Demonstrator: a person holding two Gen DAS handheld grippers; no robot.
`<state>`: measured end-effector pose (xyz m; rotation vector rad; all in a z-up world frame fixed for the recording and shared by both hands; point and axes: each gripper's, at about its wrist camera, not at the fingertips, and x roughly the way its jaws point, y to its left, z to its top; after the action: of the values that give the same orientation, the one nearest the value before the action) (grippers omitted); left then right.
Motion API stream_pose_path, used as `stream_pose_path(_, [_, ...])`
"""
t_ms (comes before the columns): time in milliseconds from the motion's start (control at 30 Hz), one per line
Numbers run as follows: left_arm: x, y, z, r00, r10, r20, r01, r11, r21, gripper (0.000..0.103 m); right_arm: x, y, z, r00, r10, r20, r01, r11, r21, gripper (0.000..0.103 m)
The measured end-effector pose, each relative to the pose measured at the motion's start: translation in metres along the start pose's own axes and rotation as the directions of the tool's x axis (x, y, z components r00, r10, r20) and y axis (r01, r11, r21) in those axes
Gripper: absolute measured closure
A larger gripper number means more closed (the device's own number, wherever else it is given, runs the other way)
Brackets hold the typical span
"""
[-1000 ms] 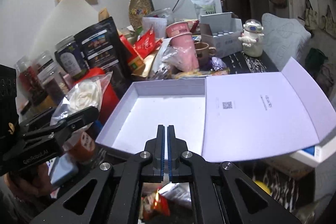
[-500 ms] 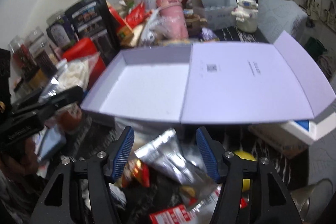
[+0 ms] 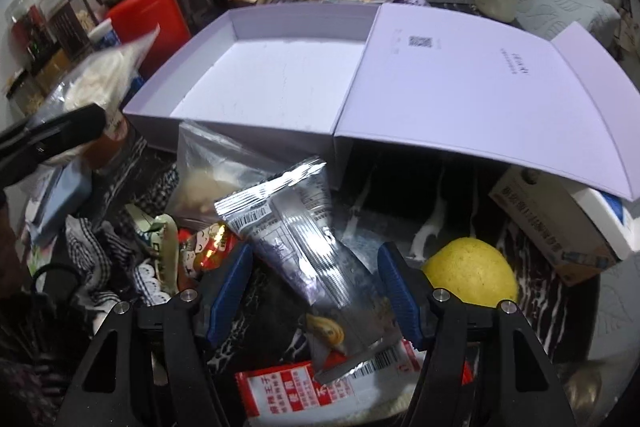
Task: Organize soft objects
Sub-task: 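Carry the foil packet with the right tool while the left tool carries the bag to the box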
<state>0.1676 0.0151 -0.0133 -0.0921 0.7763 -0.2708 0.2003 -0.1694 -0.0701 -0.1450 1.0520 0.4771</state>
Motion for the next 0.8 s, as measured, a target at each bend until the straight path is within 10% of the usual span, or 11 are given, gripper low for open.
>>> stream_pose_path(167, [0.0,0.003,-0.001,1.0,0.011,0.001,-0.011,1.0,0.003,0.05,0.004,0.007,-0.003,1.0,-0.001,-0.001,0.001,0.999,-0.041,0.073])
stream_pose_path(800, [-0.027,0.018,0.038,0.984,0.061,0.17,-0.061,0.998,-0.01,0.05,-0.069,0.03,0.043,0.962,-0.036,0.269,0.032,0.999,0.02,0.075])
